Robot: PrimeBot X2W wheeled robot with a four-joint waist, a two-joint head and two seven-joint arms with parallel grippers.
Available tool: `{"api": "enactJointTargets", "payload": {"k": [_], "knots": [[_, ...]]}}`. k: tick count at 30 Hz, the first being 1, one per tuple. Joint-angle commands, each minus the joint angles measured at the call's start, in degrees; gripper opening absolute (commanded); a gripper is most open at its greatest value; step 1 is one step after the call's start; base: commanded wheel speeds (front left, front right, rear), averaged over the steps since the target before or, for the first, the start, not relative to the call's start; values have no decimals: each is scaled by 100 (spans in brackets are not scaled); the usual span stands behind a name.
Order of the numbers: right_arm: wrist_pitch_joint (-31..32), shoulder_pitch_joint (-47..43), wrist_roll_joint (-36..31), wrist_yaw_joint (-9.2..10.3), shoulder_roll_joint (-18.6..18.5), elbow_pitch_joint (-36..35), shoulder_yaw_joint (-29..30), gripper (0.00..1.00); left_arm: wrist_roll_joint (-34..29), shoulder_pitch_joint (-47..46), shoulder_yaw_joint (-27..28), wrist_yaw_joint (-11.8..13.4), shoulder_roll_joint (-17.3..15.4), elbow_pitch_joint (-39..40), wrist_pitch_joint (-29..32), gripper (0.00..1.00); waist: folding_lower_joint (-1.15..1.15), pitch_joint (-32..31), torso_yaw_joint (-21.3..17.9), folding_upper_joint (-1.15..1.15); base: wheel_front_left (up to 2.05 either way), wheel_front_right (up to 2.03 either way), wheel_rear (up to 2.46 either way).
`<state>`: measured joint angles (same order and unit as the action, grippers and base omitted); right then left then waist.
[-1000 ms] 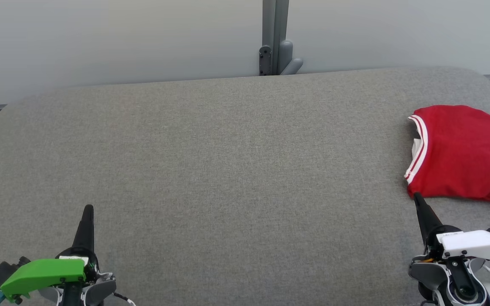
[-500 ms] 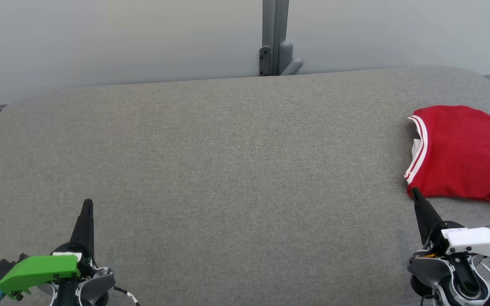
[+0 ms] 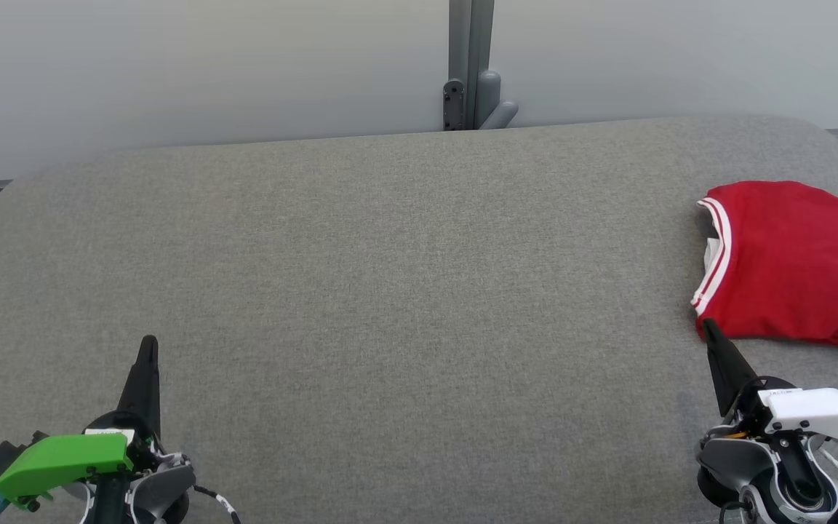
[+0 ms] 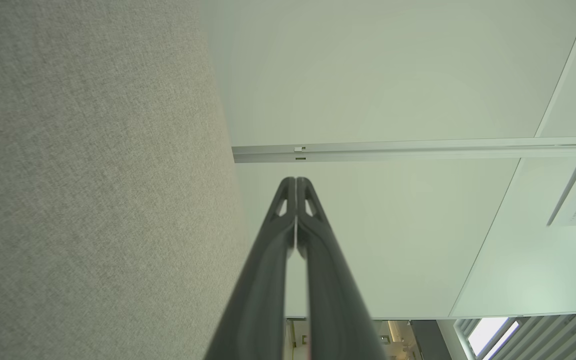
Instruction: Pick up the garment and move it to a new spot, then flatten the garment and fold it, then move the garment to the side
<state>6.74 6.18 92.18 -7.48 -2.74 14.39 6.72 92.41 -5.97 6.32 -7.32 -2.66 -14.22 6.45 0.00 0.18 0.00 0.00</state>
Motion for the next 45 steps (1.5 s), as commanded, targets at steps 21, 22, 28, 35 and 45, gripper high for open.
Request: {"api": "enactJointTargets", "payload": {"k": [21,22,28,35,45], "knots": [[17,51,34,-2,-26,-29,-1,0,4,-79,16,-32,-40,13,3,0,0,0,0,0,0,0,0],[17,51,34,-2,-26,-29,-1,0,4,-79,16,-32,-40,13,3,0,0,0,0,0,0,0,0],[16,51,35,-2,-26,-30,-1,0,4,-78,16,-32,-40,13,3,0,0,0,0,0,0,0,0],[16,51,35,-2,-26,-30,-2,0,4,-78,16,-32,-40,14,3,0,0,0,0,0,0,0,0],[16,51,35,-2,-26,-30,-2,0,4,-78,16,-32,-40,14,3,0,0,0,0,0,0,0,0]]}}
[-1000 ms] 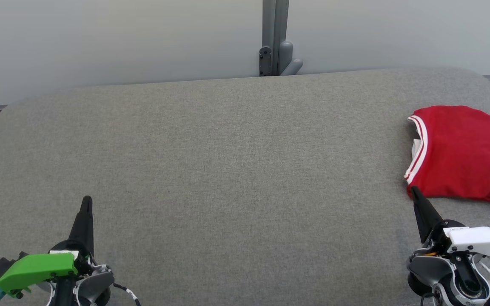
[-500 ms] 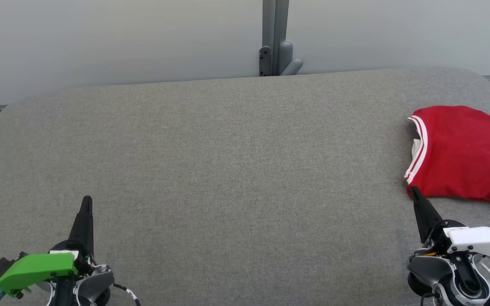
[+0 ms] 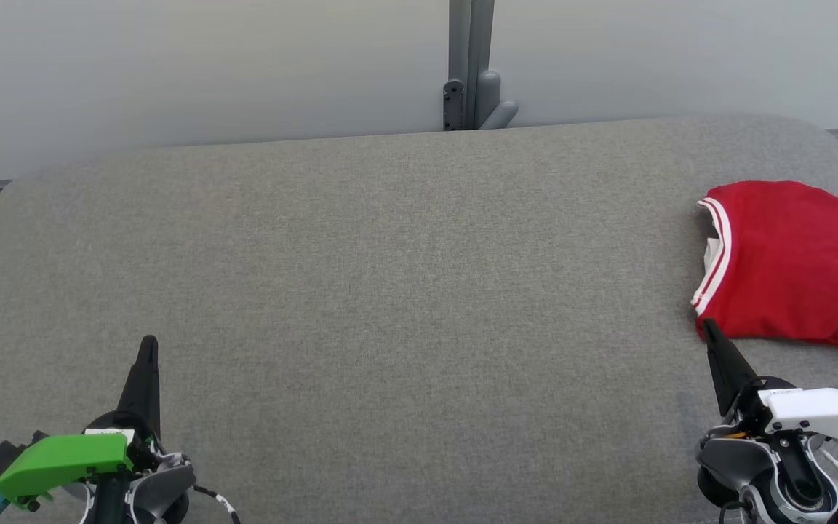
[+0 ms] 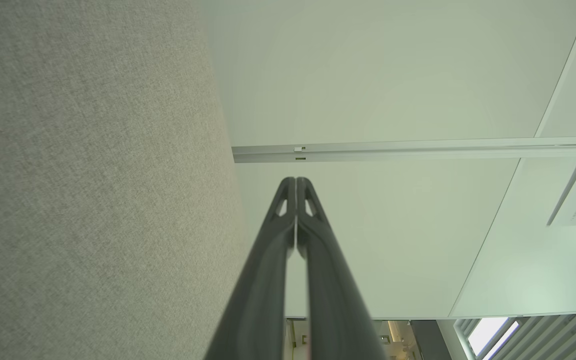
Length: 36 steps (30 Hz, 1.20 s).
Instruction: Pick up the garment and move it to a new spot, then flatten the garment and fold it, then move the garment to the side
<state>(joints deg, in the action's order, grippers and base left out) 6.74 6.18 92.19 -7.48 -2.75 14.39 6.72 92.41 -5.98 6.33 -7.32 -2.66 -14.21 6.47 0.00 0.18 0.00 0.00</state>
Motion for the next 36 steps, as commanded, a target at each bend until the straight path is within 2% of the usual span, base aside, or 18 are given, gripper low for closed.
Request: {"api": "enactJointTargets", "payload": {"k": [1,36], "knots": [[16,50,34,-2,-24,-30,-2,0,4,-77,15,-32,-40,13,1,0,0,0,0,0,0,0,0],[15,50,35,-2,-25,-29,-2,0,4,-77,15,-33,-40,13,2,0,0,0,0,0,0,0,0]]}}
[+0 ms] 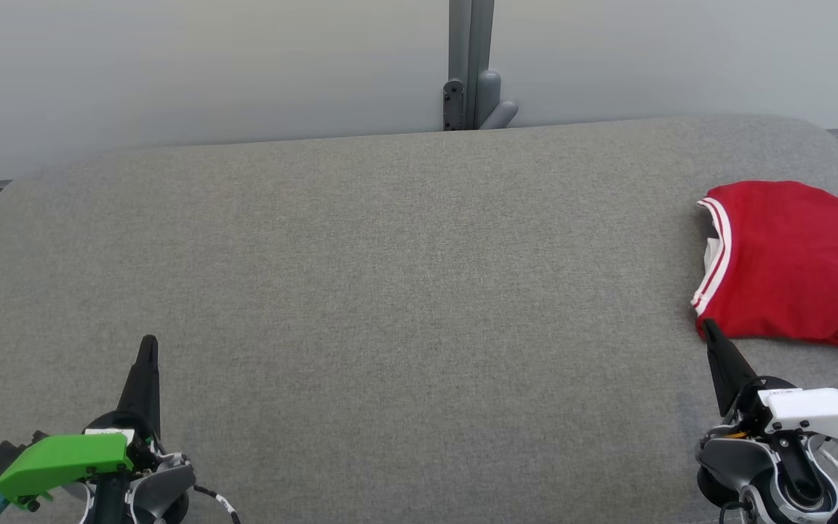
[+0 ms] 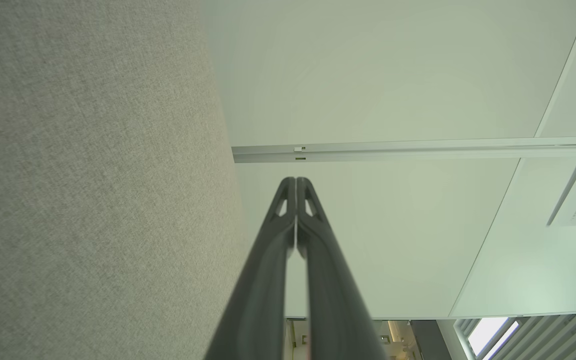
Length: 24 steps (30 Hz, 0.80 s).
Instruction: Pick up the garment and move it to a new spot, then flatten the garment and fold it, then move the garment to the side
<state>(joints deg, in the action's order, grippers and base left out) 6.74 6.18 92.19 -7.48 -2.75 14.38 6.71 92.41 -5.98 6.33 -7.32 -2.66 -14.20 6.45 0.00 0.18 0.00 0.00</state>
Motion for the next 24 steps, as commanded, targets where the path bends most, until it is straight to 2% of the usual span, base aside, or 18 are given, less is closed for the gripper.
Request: {"api": "enactJointTargets", "payload": {"k": [1,24], "knots": [[15,50,35,-2,-25,-28,-1,0,4,-77,15,-33,-40,12,2,0,0,0,0,0,0,0,0],[15,50,35,-2,-25,-28,-1,0,4,-77,15,-33,-40,12,3,0,0,0,0,0,0,0,0]]}}
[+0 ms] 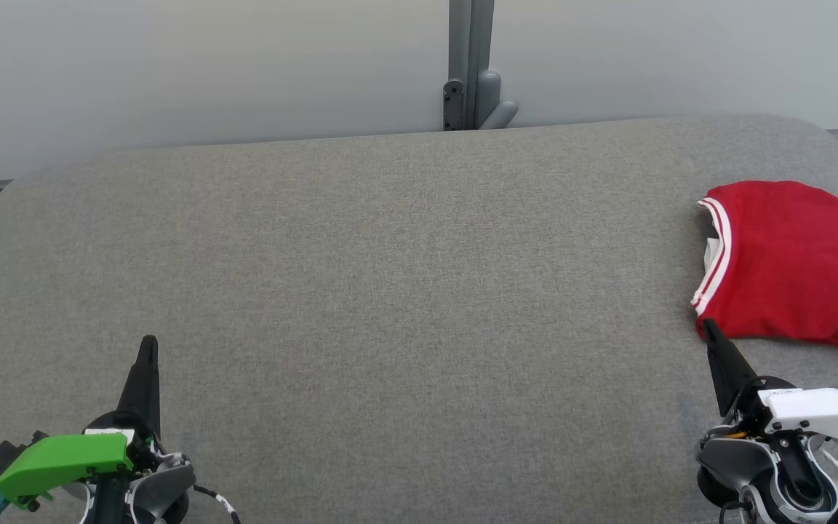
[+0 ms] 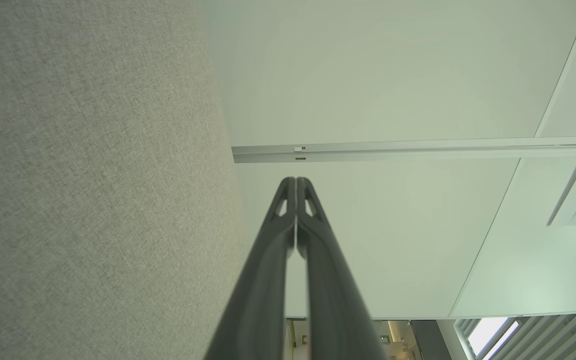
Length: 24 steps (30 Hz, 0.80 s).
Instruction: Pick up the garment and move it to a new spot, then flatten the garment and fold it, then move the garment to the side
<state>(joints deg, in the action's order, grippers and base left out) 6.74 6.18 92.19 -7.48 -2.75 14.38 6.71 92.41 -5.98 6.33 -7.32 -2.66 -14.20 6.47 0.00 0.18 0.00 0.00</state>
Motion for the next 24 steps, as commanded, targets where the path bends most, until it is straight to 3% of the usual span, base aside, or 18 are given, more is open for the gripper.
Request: {"api": "enactJointTargets", "payload": {"k": [1,24], "knots": [[15,50,35,-2,-25,-28,-1,0,4,-77,15,-33,-40,12,2,0,0,0,0,0,0,0,0],[14,50,35,-2,-25,-28,-2,0,4,-77,14,-33,-40,13,1,0,0,0,0,0,0,0,0]]}}
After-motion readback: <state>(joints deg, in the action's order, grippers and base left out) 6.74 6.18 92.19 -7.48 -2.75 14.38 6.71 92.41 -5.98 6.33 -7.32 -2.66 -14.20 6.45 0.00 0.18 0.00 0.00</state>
